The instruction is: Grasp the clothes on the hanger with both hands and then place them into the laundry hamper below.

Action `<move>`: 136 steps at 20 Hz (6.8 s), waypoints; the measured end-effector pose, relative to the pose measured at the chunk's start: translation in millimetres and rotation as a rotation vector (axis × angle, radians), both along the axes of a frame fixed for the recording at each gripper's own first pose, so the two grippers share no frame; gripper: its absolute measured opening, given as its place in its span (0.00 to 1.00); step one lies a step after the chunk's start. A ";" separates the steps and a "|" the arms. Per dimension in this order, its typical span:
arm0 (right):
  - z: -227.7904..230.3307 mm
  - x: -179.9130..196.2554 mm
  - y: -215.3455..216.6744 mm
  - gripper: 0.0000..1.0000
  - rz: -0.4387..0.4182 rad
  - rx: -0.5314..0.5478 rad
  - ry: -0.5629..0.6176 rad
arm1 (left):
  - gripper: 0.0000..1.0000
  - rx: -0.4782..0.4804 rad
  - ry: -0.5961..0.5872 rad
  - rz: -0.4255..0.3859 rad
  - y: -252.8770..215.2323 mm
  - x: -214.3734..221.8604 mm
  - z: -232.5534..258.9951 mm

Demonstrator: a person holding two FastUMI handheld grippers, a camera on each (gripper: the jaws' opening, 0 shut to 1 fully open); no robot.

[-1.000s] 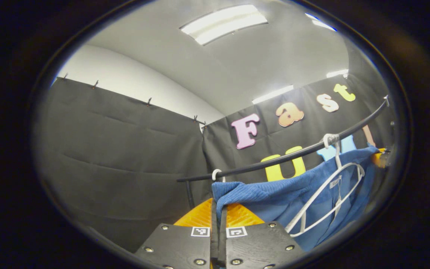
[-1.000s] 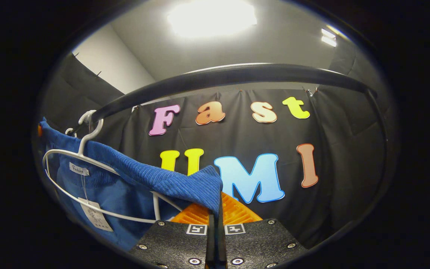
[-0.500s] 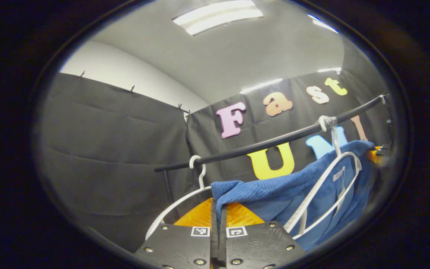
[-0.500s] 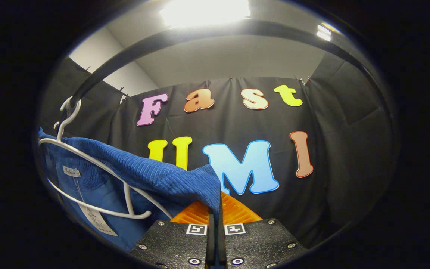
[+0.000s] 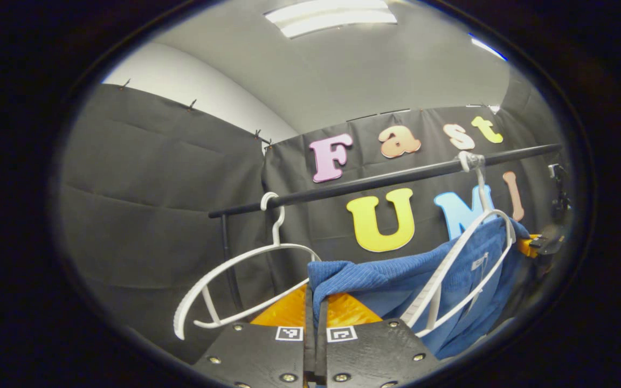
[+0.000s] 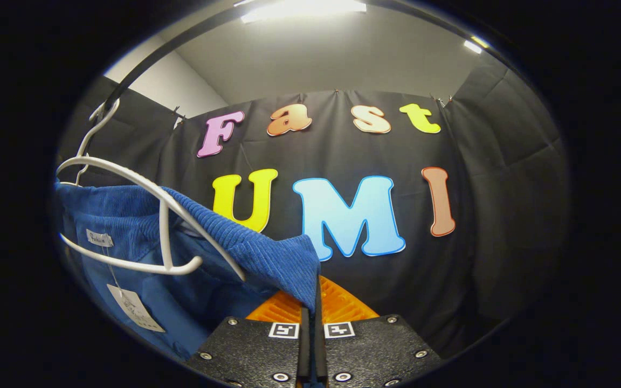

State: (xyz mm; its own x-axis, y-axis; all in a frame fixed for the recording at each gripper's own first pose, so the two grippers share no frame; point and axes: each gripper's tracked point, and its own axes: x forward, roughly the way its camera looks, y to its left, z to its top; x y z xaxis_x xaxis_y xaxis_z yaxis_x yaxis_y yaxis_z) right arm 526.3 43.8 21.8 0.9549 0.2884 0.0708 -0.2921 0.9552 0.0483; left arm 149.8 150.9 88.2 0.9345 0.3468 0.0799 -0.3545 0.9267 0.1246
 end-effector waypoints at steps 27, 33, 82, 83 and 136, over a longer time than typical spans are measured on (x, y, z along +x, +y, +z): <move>-75.0 -23.0 11.4 0.02 0.022 -0.073 0.152 | 0.01 -0.067 0.073 -0.061 9.1 -29.4 -43.7; -72.6 -70.4 11.0 0.02 0.026 -0.063 0.180 | 0.01 -0.090 0.054 -0.103 -1.7 -62.6 -42.1; -326.9 -434.0 61.6 0.06 0.226 -0.361 0.700 | 0.02 -0.344 0.675 -0.387 -137.7 -229.5 -380.3; -333.2 -437.4 60.4 0.06 0.226 -0.367 0.716 | 0.04 -0.333 0.701 -0.377 -132.6 -224.9 -381.7; -6.3 -556.8 -175.5 0.96 -0.149 -0.052 0.104 | 0.92 -0.130 0.032 -0.380 -181.7 -333.3 42.7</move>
State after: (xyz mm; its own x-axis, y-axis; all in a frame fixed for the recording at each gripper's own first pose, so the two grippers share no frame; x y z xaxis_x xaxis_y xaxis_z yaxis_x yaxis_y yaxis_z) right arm -30.5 -131.7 15.5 0.9887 0.1436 -0.0419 -0.1428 0.9895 0.0207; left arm -183.5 -30.7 130.8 0.9995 -0.0187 0.0269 0.0186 0.9998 0.0036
